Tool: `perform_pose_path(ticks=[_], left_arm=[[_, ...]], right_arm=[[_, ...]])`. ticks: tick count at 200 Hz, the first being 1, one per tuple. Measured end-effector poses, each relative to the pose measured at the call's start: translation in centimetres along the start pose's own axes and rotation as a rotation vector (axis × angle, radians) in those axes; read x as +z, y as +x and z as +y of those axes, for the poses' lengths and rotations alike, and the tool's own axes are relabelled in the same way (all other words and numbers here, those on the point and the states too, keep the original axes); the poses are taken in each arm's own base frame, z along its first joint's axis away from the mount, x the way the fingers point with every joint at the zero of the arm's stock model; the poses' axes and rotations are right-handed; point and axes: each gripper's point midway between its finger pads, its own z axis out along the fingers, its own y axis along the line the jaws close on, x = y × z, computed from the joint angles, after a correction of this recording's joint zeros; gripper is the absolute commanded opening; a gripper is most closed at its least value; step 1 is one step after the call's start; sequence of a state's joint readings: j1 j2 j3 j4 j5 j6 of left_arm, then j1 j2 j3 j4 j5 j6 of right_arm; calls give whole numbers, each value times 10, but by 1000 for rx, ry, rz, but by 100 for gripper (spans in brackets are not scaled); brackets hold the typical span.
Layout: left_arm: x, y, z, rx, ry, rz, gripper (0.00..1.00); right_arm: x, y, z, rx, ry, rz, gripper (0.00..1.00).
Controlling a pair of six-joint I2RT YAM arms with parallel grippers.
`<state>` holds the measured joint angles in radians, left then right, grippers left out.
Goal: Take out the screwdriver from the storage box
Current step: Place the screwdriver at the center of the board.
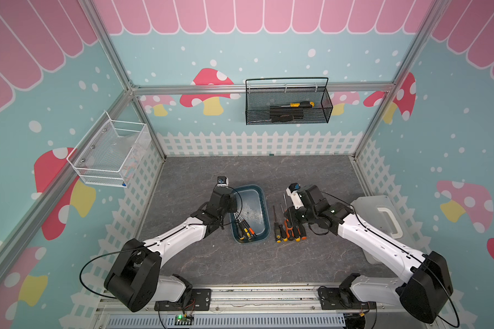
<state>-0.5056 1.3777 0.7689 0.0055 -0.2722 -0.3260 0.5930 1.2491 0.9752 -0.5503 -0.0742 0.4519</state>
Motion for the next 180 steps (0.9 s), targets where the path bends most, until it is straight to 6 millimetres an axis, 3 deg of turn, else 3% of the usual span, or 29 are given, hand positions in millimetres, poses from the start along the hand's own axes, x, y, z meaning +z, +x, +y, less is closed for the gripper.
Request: perform_pose_path(ticks=[117,180], left_arm=[[2,1,-2,-1,11,5,0],[2,1,-3,-1,15,5,0]], right_arm=[[4,22,-67,56,94,108,0],[31,57,-89,75,128,227,0]])
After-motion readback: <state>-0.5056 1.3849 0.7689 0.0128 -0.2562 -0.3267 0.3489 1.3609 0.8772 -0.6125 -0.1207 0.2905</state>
